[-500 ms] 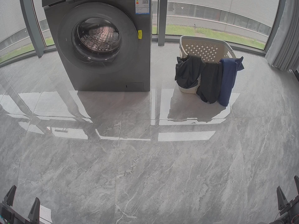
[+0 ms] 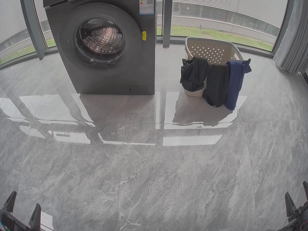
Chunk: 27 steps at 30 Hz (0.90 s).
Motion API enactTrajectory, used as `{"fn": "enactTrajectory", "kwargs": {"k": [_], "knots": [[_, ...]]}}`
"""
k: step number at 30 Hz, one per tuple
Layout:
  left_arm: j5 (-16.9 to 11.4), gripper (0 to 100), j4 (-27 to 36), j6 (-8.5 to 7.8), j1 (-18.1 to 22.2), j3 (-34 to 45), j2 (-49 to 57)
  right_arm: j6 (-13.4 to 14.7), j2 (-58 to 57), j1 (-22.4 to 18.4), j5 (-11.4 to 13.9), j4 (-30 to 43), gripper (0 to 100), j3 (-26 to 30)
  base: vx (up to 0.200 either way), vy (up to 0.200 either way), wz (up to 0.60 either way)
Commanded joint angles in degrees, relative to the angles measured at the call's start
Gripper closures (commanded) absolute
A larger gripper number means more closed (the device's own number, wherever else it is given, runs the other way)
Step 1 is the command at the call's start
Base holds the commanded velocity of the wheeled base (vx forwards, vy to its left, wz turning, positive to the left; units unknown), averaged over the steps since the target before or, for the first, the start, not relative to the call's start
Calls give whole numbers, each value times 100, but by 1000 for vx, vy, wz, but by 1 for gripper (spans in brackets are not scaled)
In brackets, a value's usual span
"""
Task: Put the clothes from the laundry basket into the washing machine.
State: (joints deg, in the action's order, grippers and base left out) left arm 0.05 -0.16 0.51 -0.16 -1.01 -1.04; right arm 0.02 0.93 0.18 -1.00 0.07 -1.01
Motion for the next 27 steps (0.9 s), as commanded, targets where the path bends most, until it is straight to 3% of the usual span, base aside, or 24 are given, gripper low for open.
{"fn": "enactTrajectory", "kwargs": {"k": [1, 9, 16, 22, 27], "knots": [[4, 0, -2, 28, -2, 101, 95, -2, -66, -1, 3, 1, 0, 101, 200, 0, 0], [4, 0, -11, 37, -11, 101, 95, -2, -75, -1, -6, 1, 0, 101, 200, 0, 0], [-5, 0, -11, -7, -2, 101, 95, -20, -75, 8, 30, 1, 0, 101, 0, 0, 0], [-5, 0, -11, 2, -2, 101, 95, -2, -75, -1, 30, -7, 0, 101, 0, 0, -600], [-5, 0, -2, 2, -2, 101, 95, -2, -66, -1, 38, -7, 0, 101, 0, 0, 0]]}}
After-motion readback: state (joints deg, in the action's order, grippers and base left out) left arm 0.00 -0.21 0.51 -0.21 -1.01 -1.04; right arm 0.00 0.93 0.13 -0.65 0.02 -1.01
